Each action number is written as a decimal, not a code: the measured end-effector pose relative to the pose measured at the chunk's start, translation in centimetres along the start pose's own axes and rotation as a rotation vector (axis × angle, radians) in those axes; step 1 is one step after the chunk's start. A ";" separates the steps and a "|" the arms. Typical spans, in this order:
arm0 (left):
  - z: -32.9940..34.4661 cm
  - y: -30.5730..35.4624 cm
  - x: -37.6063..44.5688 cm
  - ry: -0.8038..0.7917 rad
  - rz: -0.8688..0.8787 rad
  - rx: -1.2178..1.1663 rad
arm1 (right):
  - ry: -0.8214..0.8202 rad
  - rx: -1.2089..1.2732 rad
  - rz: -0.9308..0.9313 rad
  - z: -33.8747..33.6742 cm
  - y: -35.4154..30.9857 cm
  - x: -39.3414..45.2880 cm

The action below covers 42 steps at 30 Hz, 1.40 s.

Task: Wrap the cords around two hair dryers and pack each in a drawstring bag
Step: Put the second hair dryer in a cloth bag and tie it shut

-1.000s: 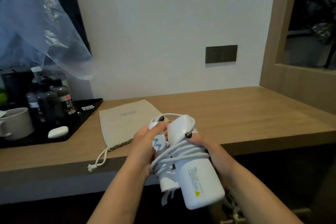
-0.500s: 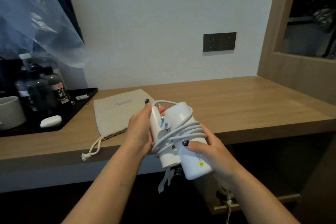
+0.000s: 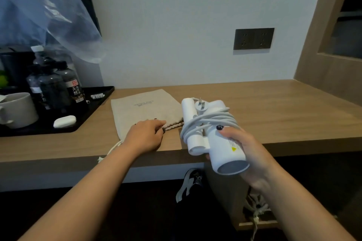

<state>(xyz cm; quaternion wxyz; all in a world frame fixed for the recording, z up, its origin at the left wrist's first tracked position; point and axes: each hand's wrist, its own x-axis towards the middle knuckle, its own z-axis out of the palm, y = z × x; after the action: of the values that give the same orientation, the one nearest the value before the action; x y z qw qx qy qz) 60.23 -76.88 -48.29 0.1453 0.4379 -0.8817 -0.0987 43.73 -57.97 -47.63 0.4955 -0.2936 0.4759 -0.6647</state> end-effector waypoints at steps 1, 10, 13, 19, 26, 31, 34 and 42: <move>-0.4 0.1 0.0 -0.045 0.032 0.014 | -0.010 0.006 0.000 0.2 -0.2 0.1; -2.4 1.9 -1.2 -0.071 0.189 -0.309 | -0.029 0.016 0.007 0.1 -2.0 -1.2; -2.3 2.4 -1.2 0.005 0.148 -0.480 | -0.061 0.003 0.035 -0.5 -2.7 -2.9; -2.5 3.7 -0.8 0.134 -0.107 -0.898 | -0.113 0.002 0.102 -2.2 -3.2 -6.7; -3.2 5.8 -0.3 0.128 -0.095 -0.965 | -0.202 -0.086 0.106 -1.8 -2.9 -6.8; -4.1 7.6 -1.2 0.085 0.057 -0.904 | -0.180 -0.154 0.136 -0.8 -2.5 -5.0; -3.9 8.5 -1.7 0.112 0.134 -0.885 | -0.110 -0.097 0.148 -0.5 -2.3 -4.2; -2.9 9.3 -2.3 0.206 0.247 -0.980 | 0.048 -0.089 0.027 -1.3 -1.6 -2.4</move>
<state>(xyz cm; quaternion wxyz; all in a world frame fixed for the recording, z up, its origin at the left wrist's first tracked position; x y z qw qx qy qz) 55.64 -69.63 -43.13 0.4299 0.2183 -0.7584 -0.4387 42.79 -55.14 -46.44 0.4791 -0.2928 0.5208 -0.6430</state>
